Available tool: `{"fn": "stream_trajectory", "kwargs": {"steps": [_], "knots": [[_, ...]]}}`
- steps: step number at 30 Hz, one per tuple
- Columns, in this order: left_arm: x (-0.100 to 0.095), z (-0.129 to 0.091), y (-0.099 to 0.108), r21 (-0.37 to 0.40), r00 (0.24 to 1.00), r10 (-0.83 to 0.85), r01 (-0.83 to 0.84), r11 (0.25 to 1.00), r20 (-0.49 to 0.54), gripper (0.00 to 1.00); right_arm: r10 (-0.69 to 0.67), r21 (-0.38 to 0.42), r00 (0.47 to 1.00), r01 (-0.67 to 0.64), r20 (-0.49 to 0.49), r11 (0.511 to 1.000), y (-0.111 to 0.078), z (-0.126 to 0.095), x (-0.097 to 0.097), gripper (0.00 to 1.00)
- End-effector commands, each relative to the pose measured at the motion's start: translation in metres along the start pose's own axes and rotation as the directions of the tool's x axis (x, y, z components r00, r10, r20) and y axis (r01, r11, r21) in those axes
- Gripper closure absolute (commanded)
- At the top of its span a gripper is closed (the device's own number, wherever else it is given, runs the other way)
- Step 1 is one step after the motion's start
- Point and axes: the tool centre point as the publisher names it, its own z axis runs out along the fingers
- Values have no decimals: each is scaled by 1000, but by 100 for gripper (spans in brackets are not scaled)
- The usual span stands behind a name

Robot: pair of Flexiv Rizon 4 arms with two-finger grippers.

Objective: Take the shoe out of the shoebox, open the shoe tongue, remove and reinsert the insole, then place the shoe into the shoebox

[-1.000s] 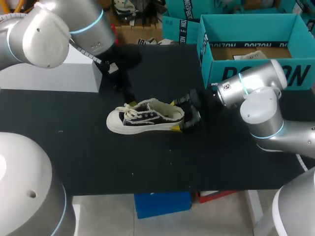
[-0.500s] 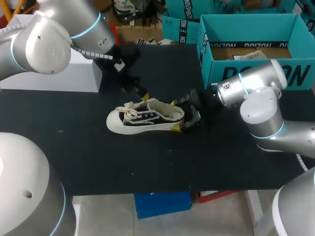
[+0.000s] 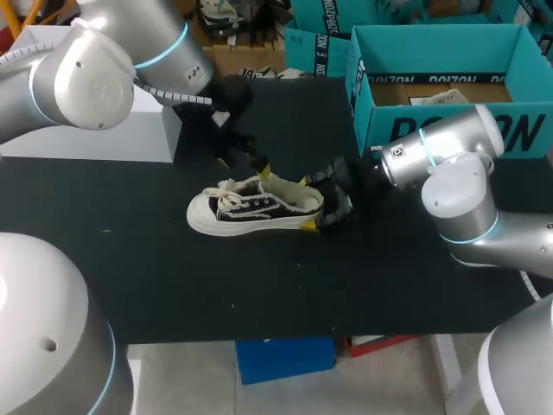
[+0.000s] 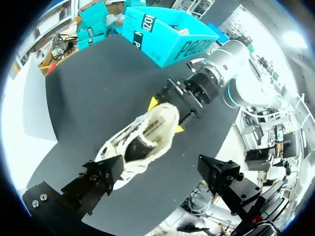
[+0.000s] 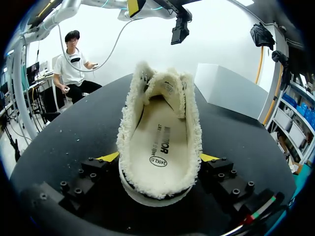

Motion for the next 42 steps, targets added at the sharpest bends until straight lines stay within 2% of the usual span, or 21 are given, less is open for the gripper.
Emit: {"fn": "stream_trajectory", "kwargs": {"steps": [1,14,19,26,31,42], "knots": [[-2,0,-2,38,999,38,-38,999,-11,0,1,2,1000,-1,0,1000,-2,7,-2,100],[-2,0,-2,38,999,38,-38,999,-11,0,1,2,1000,-1,0,1000,-2,7,-2,100],[3,6,6,21,992,-122,121,992,29,0,1,2,1000,-1,0,1000,-2,7,-2,100],[9,7,17,-2,918,-397,397,918,12,0,1,2,1000,-1,0,1000,-2,7,-2,100],[11,6,18,-22,869,-488,491,871,77,0,1,2,1000,-1,0,1000,-2,7,-2,100],[-2,6,12,-52,788,-582,602,797,199,0,1,2,1000,-1,0,1000,-2,7,-2,100]]}}
